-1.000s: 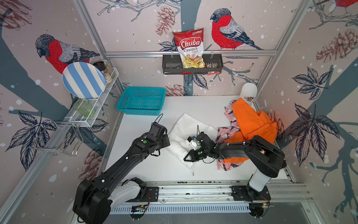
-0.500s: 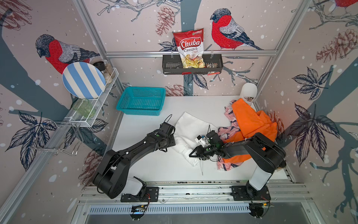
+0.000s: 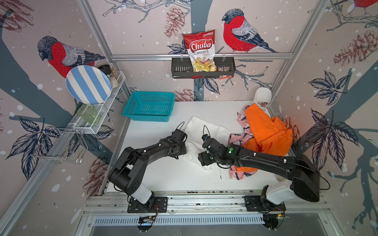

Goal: Roll up the shorts
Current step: Roll the shorts at the center of the board.

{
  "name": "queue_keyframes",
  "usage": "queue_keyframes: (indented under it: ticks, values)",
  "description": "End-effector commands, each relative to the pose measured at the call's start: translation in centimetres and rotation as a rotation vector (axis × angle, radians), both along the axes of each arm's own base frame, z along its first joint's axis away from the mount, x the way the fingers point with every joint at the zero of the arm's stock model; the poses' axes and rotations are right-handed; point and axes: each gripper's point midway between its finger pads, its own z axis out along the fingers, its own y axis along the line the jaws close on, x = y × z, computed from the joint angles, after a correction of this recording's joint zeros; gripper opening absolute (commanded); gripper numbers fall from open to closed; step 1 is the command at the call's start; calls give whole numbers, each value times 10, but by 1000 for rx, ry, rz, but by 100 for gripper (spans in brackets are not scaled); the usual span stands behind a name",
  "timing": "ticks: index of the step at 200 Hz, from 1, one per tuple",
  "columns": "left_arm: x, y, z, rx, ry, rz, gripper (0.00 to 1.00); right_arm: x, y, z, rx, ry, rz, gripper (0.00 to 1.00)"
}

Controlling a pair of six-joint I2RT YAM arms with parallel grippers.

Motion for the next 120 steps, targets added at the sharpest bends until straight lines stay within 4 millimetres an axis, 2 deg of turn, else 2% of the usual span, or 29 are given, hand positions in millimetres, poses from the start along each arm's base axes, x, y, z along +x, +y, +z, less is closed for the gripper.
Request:
queue_keyframes:
  ticks: [1, 33, 58, 74, 84, 94, 107, 120]
  values:
    - [1, 2, -4, 10, 4, -10, 52, -1, -15, -6, -255, -196, 99, 85]
    - [1, 3, -5, 16, 2, -6, 51, -2, -21, -48, -446, -229, 147, 84]
    - [3, 3, -7, 20, 3, -11, 43, 1, -29, -73, -543, -252, 160, 79]
    - [3, 5, -11, 28, 8, -15, 27, 3, -36, -81, -586, -261, 160, 57]
    - [3, 7, -15, 34, 14, -16, 17, 2, -40, -83, -592, -258, 170, 37]
    - [2, 8, -18, 43, 22, -17, 8, 1, -44, -82, -589, -251, 171, 25]
    - [3, 12, -19, 58, 22, -13, 2, 1, -51, -79, -572, -231, 167, 13]
    - [3, 15, -19, 65, 21, -15, 0, 3, -58, -74, -543, -210, 150, 8]
